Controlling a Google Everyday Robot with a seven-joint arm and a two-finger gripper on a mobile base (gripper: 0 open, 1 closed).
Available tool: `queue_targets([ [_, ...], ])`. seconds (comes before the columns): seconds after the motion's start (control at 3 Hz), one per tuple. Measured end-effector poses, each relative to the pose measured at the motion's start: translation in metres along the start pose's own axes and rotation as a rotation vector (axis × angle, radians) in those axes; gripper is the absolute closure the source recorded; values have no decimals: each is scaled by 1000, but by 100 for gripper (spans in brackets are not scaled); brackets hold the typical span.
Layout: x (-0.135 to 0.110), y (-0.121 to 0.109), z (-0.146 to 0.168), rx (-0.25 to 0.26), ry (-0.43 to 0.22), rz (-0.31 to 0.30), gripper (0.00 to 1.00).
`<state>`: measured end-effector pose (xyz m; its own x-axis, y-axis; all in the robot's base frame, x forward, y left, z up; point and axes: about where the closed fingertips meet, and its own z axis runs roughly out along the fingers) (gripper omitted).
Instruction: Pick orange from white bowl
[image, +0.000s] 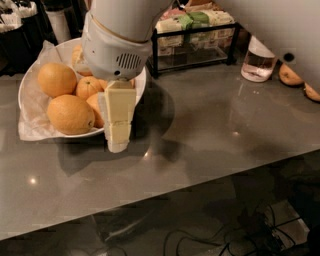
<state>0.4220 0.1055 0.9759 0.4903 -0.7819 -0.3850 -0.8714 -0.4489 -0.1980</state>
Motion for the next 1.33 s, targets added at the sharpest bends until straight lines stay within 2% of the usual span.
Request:
queue_targets([
  [0.33, 0, 0, 0, 0, 0, 0, 0],
  [1.0, -19, -42, 1, 88, -29, -46, 0],
  [1.33, -28, -55, 11, 70, -62, -59, 0],
])
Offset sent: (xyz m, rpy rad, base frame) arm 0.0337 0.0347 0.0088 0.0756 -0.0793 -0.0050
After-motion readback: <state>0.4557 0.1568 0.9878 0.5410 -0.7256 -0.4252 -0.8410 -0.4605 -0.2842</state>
